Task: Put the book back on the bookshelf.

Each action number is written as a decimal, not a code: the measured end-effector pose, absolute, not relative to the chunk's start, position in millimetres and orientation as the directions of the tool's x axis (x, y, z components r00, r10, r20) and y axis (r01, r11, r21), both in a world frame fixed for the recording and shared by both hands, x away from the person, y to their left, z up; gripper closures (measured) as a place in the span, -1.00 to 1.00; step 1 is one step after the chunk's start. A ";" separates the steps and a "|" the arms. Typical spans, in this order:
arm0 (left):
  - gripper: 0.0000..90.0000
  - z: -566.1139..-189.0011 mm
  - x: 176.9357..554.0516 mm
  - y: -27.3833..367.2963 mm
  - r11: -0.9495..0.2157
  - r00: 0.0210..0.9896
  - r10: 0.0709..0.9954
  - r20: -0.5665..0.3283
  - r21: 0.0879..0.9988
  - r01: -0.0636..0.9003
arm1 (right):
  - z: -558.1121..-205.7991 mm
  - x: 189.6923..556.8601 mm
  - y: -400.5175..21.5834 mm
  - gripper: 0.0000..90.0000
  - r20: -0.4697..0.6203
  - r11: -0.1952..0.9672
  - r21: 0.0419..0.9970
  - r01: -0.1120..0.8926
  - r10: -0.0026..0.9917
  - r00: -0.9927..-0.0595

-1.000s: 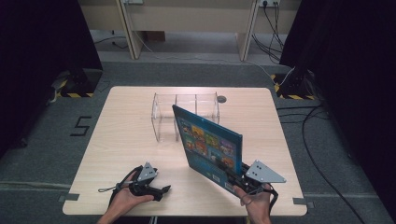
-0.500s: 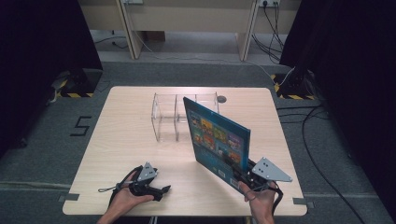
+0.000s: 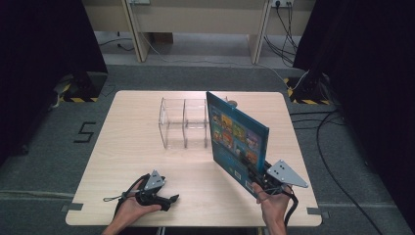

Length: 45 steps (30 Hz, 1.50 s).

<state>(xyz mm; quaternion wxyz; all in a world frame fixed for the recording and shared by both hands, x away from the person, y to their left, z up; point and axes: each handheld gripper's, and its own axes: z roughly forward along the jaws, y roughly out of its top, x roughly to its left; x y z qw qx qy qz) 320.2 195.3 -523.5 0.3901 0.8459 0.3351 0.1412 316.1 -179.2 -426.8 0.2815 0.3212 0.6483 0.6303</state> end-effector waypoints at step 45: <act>-0.71 -523.4 320.4 194.7 -0.474 0.736 0.677 -0.020 0.754 0.456 | -427.6 407.9 -117.8 0.85 0.000 -0.008 1.000 -0.016 0.897 -0.442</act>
